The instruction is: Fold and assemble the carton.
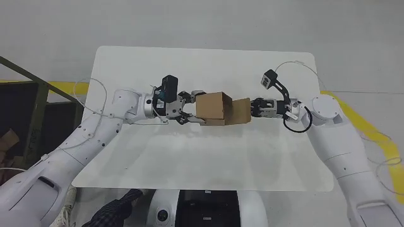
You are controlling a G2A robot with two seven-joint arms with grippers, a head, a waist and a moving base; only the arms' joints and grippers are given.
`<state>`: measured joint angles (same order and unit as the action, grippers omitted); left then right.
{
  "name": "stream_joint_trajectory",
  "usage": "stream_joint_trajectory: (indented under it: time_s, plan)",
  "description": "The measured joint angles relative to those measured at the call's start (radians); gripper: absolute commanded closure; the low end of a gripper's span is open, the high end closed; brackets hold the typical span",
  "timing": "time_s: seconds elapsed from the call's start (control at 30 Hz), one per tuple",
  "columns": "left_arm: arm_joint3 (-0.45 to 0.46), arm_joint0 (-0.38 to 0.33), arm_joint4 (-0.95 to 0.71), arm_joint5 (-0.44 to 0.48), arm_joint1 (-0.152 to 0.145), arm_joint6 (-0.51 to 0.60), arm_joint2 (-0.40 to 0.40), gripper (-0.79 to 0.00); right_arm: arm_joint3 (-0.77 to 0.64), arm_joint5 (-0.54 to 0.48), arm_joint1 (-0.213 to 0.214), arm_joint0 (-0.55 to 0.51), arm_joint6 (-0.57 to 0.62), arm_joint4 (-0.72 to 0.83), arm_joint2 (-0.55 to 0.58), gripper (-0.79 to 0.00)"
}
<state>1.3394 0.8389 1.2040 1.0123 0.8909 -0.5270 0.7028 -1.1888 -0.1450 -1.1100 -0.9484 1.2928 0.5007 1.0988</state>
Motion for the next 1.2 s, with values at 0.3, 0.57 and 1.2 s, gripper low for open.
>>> stream_joint_trajectory:
  time_s: [0.3, 0.57, 1.2]
  plan:
    - [-0.015, -0.017, 0.002, 0.000, 0.008, 0.024, -0.017, -0.357, -0.040, 0.025, -0.005, 0.024, 0.010, -0.038, -0.037, 0.000]
    - [-0.020, -0.022, -0.001, 0.000, 0.008, 0.023, -0.018, -0.360, -0.027, 0.023, -0.002, 0.032, 0.009, -0.033, -0.025, 0.000]
    - [-0.031, -0.024, 0.006, 0.000, 0.012, 0.046, -0.016, -0.363, -0.162, 0.034, 0.021, -0.020, 0.013, -0.062, 0.019, -0.135]
